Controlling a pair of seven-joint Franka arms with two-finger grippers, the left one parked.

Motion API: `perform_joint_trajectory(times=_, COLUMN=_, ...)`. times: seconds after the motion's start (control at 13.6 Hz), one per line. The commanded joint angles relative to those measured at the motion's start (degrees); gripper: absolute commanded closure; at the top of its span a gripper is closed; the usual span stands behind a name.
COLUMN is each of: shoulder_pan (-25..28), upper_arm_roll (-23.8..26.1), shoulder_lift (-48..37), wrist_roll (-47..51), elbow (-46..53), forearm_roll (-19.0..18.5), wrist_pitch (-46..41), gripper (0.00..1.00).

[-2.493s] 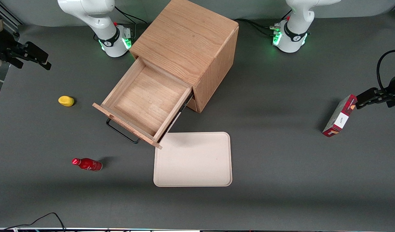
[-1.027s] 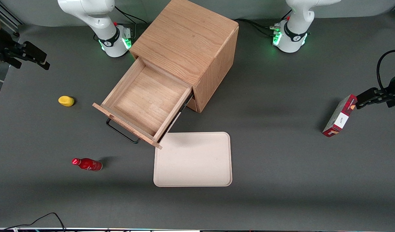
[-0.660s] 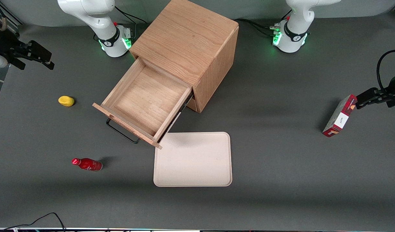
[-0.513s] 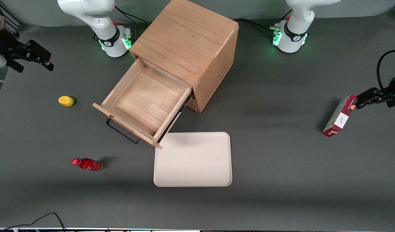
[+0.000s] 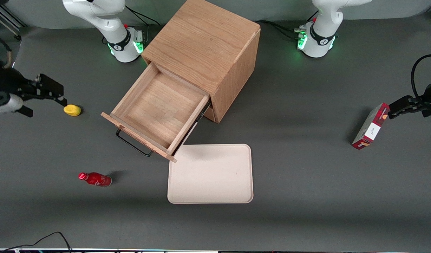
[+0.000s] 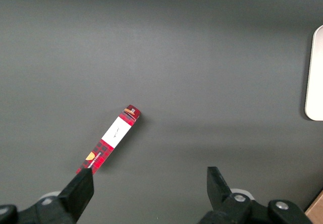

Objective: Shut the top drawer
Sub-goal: 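Move the right gripper down toward the open drawer's front panel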

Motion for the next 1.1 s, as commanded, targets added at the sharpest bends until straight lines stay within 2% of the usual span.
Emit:
perform_joint_trajectory(times=0.0, shoulder_pan=1.6, upper_arm_roll=0.0, shoulder_lift=5.2, wrist_roll=-1.2, elbow=7.5, forearm_roll=-1.9, wrist_pitch=-0.7, gripper=0.00)
perform_joint_trajectory(times=0.15, shoulder_pan=1.6, upper_arm_roll=0.0, shoulder_lift=5.0, wrist_roll=-1.6, elbow=7.4, forearm_roll=-1.7, wrist_pitch=-1.2, gripper=0.00)
perform_joint_trajectory(times=0.22, shoulder_pan=1.7, upper_arm_roll=0.5, shoulder_lift=5.2, wrist_roll=-5.0, elbow=7.2, forearm_roll=-1.6, wrist_pitch=-1.3, gripper=0.00)
perform_joint_trajectory(times=0.37, shoulder_pan=1.9, upper_arm_roll=2.3, shoulder_lift=7.1, wrist_roll=-16.7, elbow=6.9, forearm_roll=-3.4, wrist_pitch=-1.3, gripper=0.00)
perform_joint_trajectory(times=0.59, shoulder_pan=1.9, upper_arm_roll=3.6, shoulder_lift=9.3, wrist_roll=-34.6, elbow=6.5, forearm_roll=-4.2, wrist_pitch=-3.1, gripper=0.00)
perform_joint_trajectory(times=0.66, shoulder_pan=1.8, upper_arm_roll=3.6, shoulder_lift=9.6, wrist_roll=-37.3, elbow=6.5, forearm_roll=-4.1, wrist_pitch=-3.3, gripper=0.00)
perform_joint_trajectory(times=1.03, shoulder_pan=1.7, upper_arm_roll=3.4, shoulder_lift=13.1, wrist_roll=-37.3, elbow=6.5, forearm_roll=-2.3, wrist_pitch=-3.8, gripper=0.00)
